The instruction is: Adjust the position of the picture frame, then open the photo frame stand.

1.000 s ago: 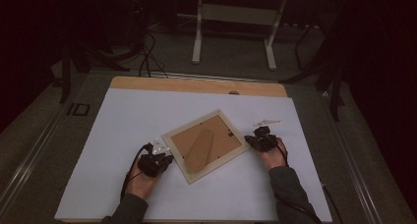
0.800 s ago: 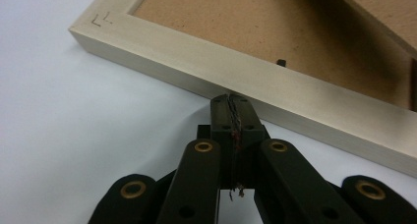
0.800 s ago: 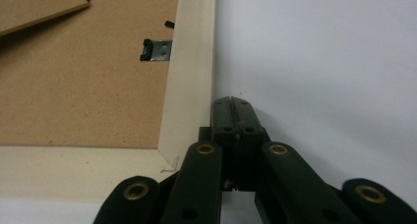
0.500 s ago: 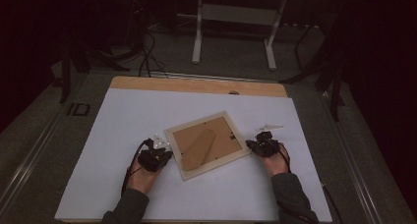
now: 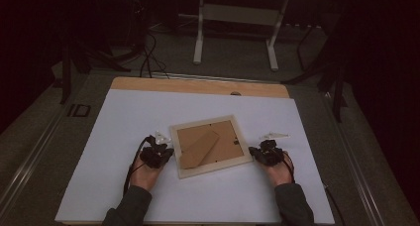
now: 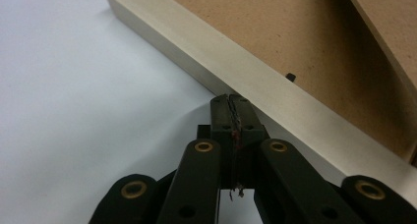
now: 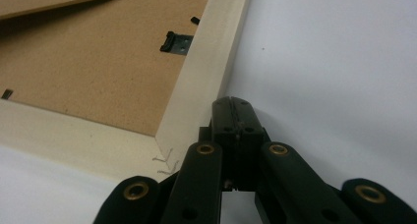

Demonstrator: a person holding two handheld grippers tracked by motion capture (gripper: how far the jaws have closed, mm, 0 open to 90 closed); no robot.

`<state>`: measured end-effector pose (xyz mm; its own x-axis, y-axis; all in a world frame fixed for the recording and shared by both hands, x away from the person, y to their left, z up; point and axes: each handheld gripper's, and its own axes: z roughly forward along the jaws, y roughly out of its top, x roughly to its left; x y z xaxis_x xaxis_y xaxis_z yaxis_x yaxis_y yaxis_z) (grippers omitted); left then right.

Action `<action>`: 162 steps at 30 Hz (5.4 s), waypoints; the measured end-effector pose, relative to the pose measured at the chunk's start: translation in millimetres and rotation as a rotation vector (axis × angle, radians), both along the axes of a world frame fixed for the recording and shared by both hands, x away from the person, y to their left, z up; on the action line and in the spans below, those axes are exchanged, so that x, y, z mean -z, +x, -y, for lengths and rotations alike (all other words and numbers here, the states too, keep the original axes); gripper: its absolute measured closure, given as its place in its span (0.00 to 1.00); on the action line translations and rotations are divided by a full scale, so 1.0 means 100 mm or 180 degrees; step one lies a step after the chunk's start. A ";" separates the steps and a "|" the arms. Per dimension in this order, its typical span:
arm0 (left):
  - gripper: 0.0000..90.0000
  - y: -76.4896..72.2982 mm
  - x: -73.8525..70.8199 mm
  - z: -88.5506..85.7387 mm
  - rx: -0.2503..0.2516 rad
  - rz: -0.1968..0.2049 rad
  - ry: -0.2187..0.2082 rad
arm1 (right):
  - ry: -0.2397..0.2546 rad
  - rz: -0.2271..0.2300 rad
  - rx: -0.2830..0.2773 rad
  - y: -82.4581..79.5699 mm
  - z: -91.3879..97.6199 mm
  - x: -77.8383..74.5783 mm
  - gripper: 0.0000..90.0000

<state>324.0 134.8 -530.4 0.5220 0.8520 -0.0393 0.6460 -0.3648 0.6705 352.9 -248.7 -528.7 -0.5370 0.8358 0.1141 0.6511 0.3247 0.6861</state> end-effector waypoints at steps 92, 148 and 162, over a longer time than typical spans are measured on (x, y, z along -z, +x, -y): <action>0.92 -0.14 0.09 -0.31 -0.0146 0.0048 -0.0488 | 0.0120 0.0216 0.0054 -0.03 -0.20 0.00 0.95; 0.62 -0.06 -0.77 -0.18 0.0107 0.0357 -0.1022 | 0.0507 0.0322 0.0160 -0.09 0.09 -0.15 0.68; 0.62 0.16 -0.79 -0.01 0.0294 0.0260 -0.0945 | 0.0496 0.0316 0.0167 -0.09 0.08 -0.15 0.67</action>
